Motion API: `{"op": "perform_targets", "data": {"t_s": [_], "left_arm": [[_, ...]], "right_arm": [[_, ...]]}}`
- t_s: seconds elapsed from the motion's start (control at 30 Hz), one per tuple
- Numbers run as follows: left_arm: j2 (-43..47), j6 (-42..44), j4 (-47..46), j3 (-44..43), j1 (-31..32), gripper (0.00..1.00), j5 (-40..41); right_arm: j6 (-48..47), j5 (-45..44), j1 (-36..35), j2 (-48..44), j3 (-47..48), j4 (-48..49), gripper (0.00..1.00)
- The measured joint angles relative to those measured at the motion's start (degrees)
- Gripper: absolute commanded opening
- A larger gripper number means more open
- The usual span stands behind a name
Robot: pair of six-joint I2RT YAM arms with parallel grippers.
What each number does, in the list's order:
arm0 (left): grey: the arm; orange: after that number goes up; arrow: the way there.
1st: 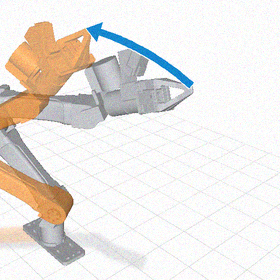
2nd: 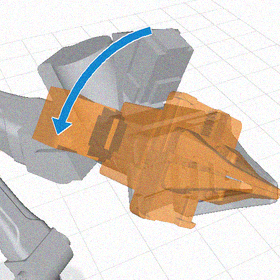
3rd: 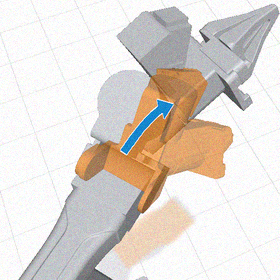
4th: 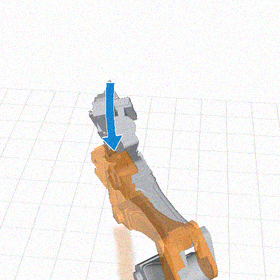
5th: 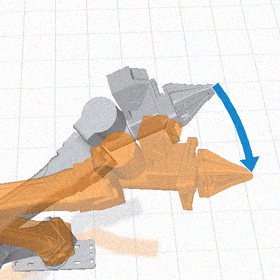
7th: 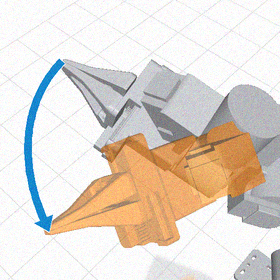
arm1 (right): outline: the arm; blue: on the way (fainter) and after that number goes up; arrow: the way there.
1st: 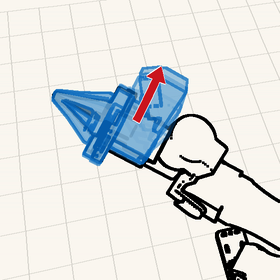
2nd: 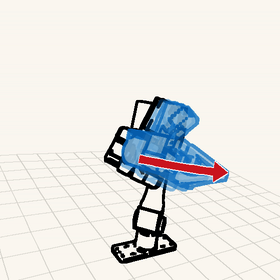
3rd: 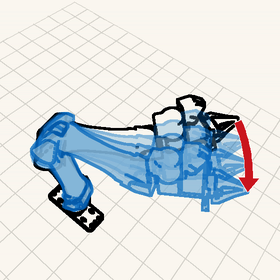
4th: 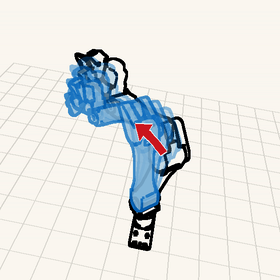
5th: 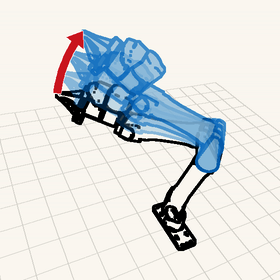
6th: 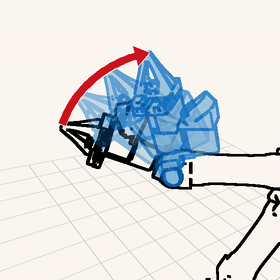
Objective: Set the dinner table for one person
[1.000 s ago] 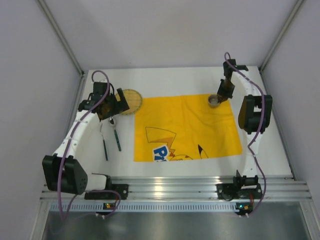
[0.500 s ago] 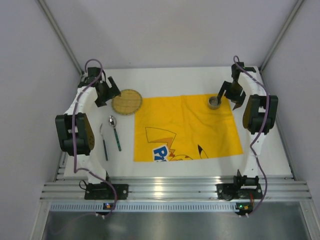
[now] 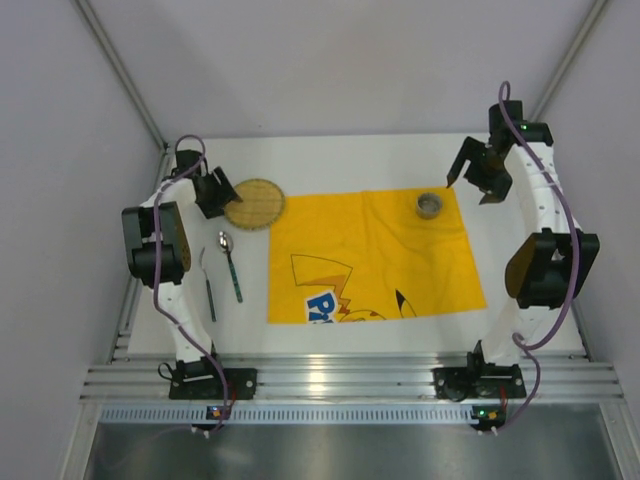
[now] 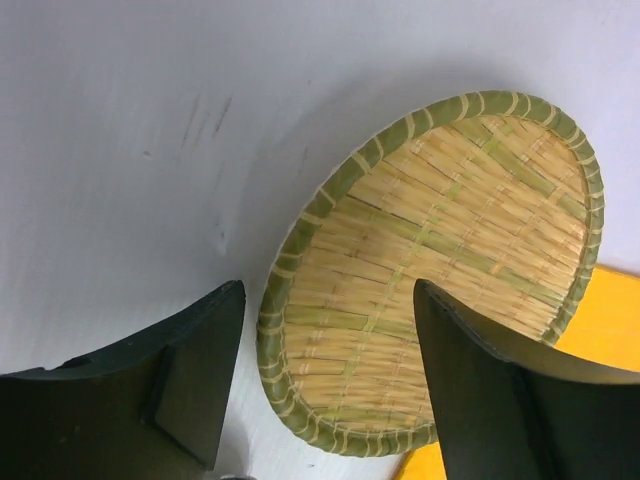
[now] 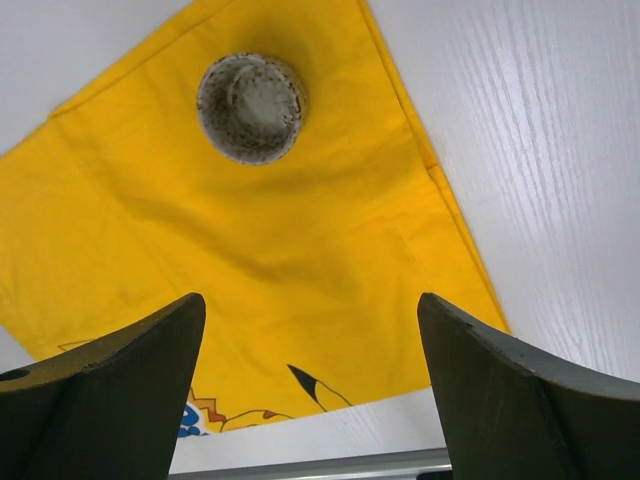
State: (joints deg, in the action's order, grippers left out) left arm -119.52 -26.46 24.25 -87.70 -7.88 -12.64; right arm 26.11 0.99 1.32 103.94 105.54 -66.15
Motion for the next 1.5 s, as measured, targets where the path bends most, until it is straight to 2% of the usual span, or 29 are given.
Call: {"op": "perform_targets", "data": {"t_s": [0.03, 0.1, 0.2, 0.23, 0.27, 0.37, 0.67, 0.97, 1.1, 1.23, 1.37, 1.5], "left_arm": [[-0.2, -0.3, -1.4, 0.7, -0.3, 0.57, -1.2], [-0.6, -1.5, -4.0, 1.7, -0.9, 0.50, -4.9], [-2.6, -3.8, -9.0, 2.5, -1.8, 0.33, -11.4], [-3.5, -4.3, -10.6, 2.5, -2.1, 0.23, -13.2], [-4.3, -5.0, -11.9, 2.5, -2.2, 0.01, -15.1], [-5.7, -8.0, -16.2, 2.2, -2.7, 0.00, -22.4], [-7.6, -14.6, -23.1, 2.1, -3.7, 0.00, -29.0], [-6.0, -30.9, -43.1, 4.3, -2.8, 0.00, -36.2], [-4.3, -33.3, -46.8, 4.3, 0.8, 0.00, -39.3], [-3.3, -33.4, -48.4, 5.3, 8.6, 0.00, -42.0], [-3.4, -33.4, -49.9, 9.6, 17.4, 0.00, -43.4], [-4.0, -34.3, -52.2, 13.8, 20.8, 0.00, -45.2]], "right_arm": [[0.0, 0.0, 0.0, -0.1, 0.0, -0.4, 0.88], [0.0, 0.1, 0.0, 0.3, 0.0, -1.4, 0.88], [-0.2, 0.1, 0.0, 1.1, 0.6, -3.5, 0.88], [-0.2, 0.0, 0.0, 1.4, 1.0, -4.0, 0.88], [-0.3, 0.0, 0.0, 1.5, 1.4, -4.3, 0.88], [-0.5, -0.1, 0.1, 1.5, 1.8, -4.5, 0.88], [-0.4, 1.8, 0.3, 1.5, 1.8, -3.9, 0.88], [0.6, 5.7, 0.3, 1.5, 1.8, -1.7, 0.89], [0.9, 6.5, 0.3, 1.5, 1.7, -0.5, 0.89], [1.0, 6.8, 0.3, 1.5, 0.8, 0.6, 0.89], [1.0, 6.9, 0.3, 1.5, -0.8, 1.0, 0.89], [0.9, 6.9, 0.3, 1.3, -2.4, 1.2, 0.88]]}}
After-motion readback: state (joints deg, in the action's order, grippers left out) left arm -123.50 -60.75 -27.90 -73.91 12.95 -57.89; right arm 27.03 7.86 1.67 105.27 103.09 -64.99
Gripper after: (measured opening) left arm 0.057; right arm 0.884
